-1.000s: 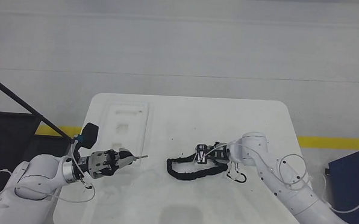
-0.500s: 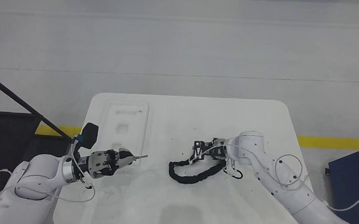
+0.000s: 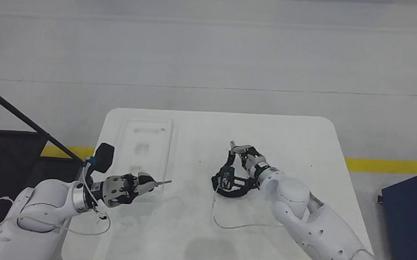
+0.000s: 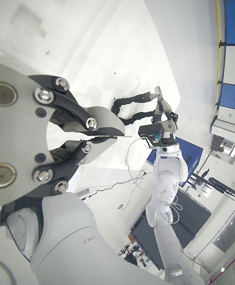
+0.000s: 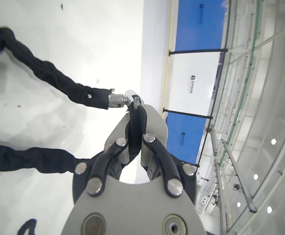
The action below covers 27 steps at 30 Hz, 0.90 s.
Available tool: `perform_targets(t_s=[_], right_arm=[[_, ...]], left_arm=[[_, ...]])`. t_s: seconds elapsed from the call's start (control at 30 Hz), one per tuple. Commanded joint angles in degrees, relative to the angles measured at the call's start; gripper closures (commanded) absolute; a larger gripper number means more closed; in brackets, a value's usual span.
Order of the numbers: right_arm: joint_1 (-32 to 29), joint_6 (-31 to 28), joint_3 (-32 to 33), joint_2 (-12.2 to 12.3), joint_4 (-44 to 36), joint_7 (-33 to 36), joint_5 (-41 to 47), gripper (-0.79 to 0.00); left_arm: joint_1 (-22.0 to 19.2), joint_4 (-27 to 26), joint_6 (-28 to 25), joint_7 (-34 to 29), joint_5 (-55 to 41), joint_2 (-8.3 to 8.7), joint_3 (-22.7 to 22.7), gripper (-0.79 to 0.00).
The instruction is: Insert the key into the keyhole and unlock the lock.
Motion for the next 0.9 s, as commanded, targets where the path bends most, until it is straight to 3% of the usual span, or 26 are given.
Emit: perform_targets(t_s=[0.0,0.2,0.37,0.87], right_arm=[[-2.29,1.62,0.12,0.46,-3.46,0.27,-5.31,0.000],[-8.77,7.56,-0.81,1.45,-10.13,3.54,-22.84,0.000],[-12.93,24.47,0.15,1.31,-9.16,10.60,-36.13,0.000],[-13.26,25.32,0.06,1.26,-9.11,10.05,-35.98,0.000]], left_arm=[[0.00,0.00,0.00,0.00,0.00,0.00,0.00,0.000],[0.00,0.00,0.00,0.00,0.00,0.00,0.00,0.000],[0.00,0.00,0.00,0.00,0.00,0.00,0.00,0.000],[0.00,0.00,0.00,0.00,0.00,0.00,0.00,0.000]])
